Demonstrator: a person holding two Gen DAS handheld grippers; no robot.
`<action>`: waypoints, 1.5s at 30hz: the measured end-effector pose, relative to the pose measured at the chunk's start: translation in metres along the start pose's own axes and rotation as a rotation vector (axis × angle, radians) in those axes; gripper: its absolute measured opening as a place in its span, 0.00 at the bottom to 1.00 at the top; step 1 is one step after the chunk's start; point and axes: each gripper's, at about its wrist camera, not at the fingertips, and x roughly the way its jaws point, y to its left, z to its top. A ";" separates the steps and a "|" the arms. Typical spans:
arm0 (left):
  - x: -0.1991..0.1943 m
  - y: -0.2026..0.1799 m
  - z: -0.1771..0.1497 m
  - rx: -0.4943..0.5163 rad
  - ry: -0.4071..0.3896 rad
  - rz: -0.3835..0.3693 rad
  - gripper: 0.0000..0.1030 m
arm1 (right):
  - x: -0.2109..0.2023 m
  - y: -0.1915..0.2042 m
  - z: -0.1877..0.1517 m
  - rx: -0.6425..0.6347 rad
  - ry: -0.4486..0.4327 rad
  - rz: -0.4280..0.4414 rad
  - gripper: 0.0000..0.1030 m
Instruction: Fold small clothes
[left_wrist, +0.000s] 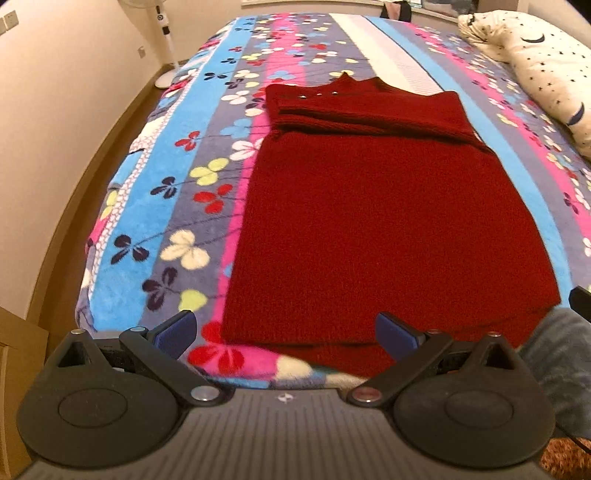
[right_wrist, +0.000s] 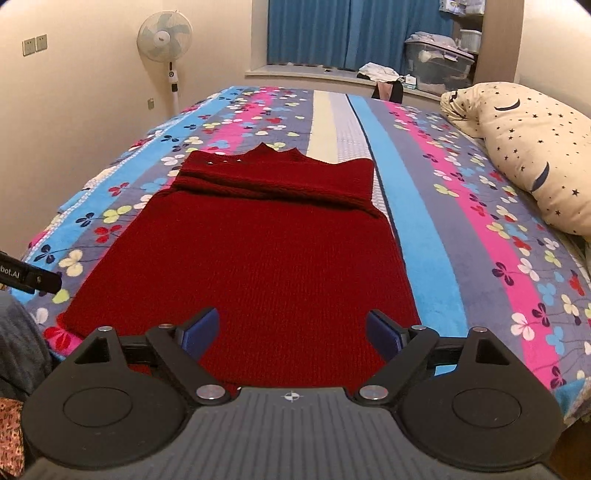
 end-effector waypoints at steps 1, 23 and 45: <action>-0.003 -0.001 -0.003 -0.001 -0.002 0.001 1.00 | -0.003 -0.001 -0.002 0.000 -0.003 -0.003 0.85; -0.014 0.000 -0.017 0.004 -0.013 -0.008 1.00 | -0.022 -0.001 -0.014 0.021 -0.008 -0.010 0.85; -0.013 0.001 -0.018 0.007 -0.012 -0.002 1.00 | -0.022 0.000 -0.015 0.024 -0.005 -0.007 0.85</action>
